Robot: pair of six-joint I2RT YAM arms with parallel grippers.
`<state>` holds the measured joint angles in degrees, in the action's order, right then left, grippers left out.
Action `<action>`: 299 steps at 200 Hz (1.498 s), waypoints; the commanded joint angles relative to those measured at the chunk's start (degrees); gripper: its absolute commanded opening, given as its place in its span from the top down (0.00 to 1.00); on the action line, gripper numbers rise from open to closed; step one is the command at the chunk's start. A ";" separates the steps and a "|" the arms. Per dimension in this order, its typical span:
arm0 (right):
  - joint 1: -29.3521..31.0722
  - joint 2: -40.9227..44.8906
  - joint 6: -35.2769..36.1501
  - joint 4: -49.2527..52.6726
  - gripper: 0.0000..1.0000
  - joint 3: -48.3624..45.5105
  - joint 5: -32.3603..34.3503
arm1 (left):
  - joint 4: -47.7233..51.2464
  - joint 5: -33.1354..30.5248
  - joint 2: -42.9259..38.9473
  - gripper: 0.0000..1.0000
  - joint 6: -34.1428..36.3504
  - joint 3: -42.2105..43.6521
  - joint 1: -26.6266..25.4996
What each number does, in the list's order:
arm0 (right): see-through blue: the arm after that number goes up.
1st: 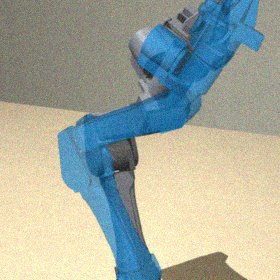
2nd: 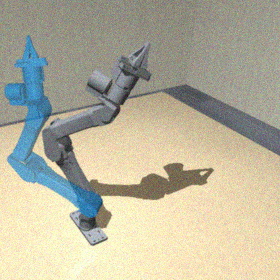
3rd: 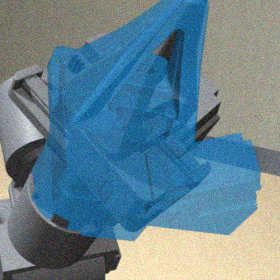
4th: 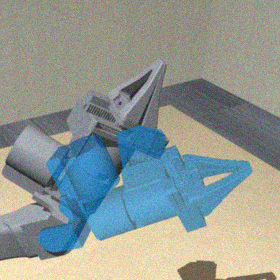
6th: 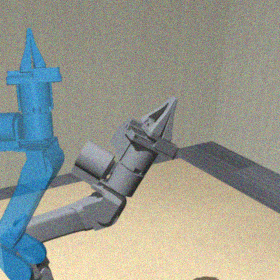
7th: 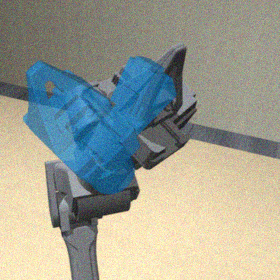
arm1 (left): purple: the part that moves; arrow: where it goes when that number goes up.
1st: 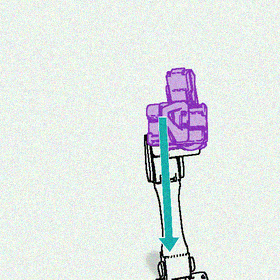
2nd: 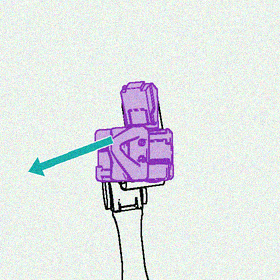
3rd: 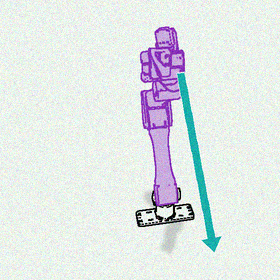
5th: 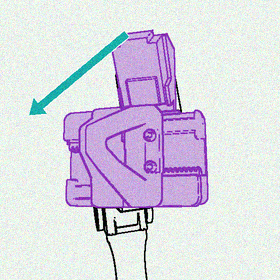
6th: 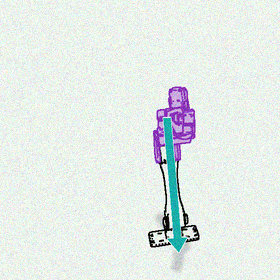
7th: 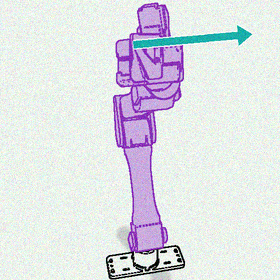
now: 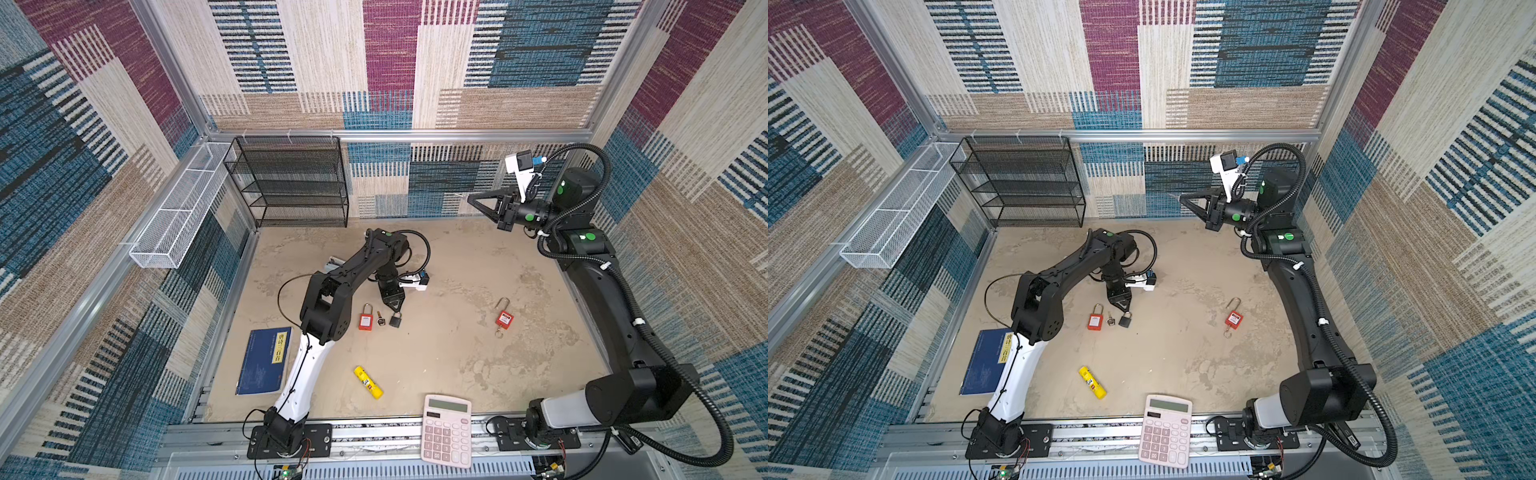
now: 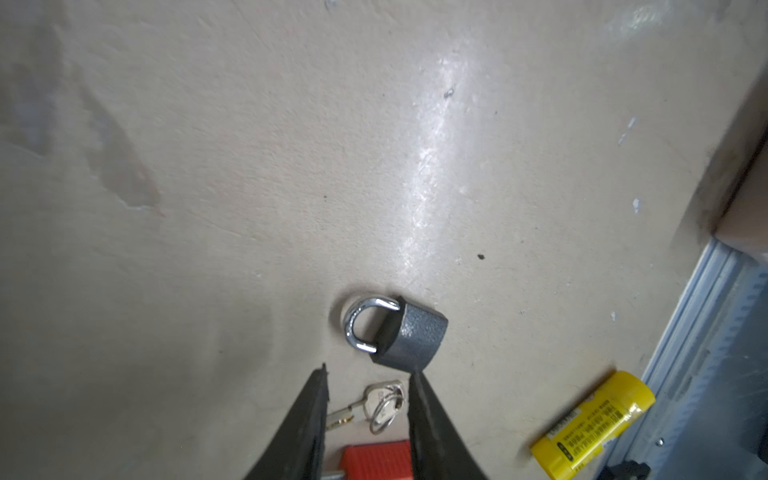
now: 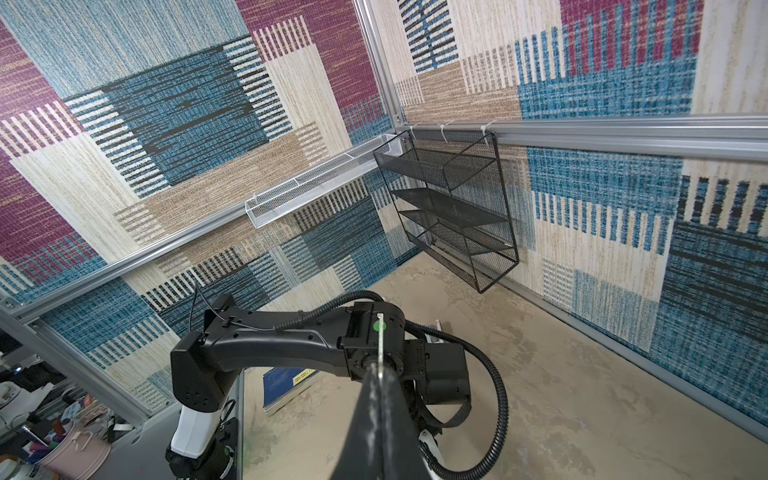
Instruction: Lock with the key
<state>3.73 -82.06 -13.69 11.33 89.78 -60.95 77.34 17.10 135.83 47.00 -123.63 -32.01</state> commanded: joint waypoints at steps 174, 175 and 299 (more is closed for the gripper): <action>22.84 -11.45 7.86 15.06 1.00 -23.33 32.31 | -45.24 1.45 -55.08 0.58 -45.07 55.96 13.89; 23.00 -11.67 7.83 15.00 1.00 -23.33 32.26 | -45.29 1.40 -55.24 0.58 -45.16 56.18 13.94; 28.53 -24.94 8.68 16.79 1.00 -18.25 36.70 | -44.38 1.95 -60.31 0.57 -46.83 62.23 15.22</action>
<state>31.92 -106.00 -5.72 27.75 70.54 -25.17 33.67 18.39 75.85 1.06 -61.89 -16.91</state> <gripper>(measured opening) 0.052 0.426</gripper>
